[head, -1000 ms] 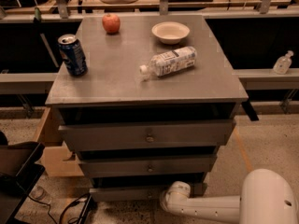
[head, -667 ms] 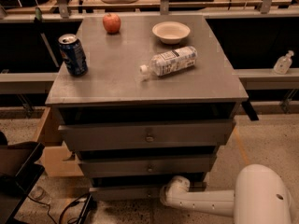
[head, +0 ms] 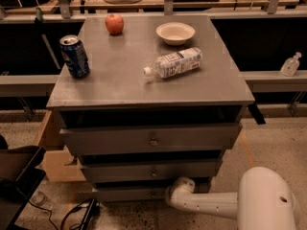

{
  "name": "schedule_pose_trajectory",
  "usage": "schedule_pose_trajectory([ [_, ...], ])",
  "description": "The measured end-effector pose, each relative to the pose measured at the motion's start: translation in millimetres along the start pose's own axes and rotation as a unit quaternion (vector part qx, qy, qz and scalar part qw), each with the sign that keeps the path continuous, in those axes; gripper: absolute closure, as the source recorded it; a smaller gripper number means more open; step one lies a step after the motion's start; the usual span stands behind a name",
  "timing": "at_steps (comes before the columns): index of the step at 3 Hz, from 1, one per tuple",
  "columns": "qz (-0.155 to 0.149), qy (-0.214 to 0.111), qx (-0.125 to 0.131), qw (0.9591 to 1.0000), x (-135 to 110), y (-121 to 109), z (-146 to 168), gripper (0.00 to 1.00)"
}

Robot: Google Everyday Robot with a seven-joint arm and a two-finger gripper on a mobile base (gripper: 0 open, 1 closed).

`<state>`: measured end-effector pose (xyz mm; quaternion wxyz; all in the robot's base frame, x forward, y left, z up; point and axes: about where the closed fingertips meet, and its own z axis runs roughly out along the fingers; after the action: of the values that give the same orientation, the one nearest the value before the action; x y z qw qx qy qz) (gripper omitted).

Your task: Close bottom drawer

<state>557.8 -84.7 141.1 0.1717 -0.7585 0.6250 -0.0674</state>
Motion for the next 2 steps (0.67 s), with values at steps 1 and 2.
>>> schedule_pose_trajectory([
  [1,0.000,0.000,0.000,1.0000,0.0,0.0,0.0,1.00],
  [2,-0.005,-0.004,-0.008,0.9999,-1.2,8.4,-3.2,1.00],
])
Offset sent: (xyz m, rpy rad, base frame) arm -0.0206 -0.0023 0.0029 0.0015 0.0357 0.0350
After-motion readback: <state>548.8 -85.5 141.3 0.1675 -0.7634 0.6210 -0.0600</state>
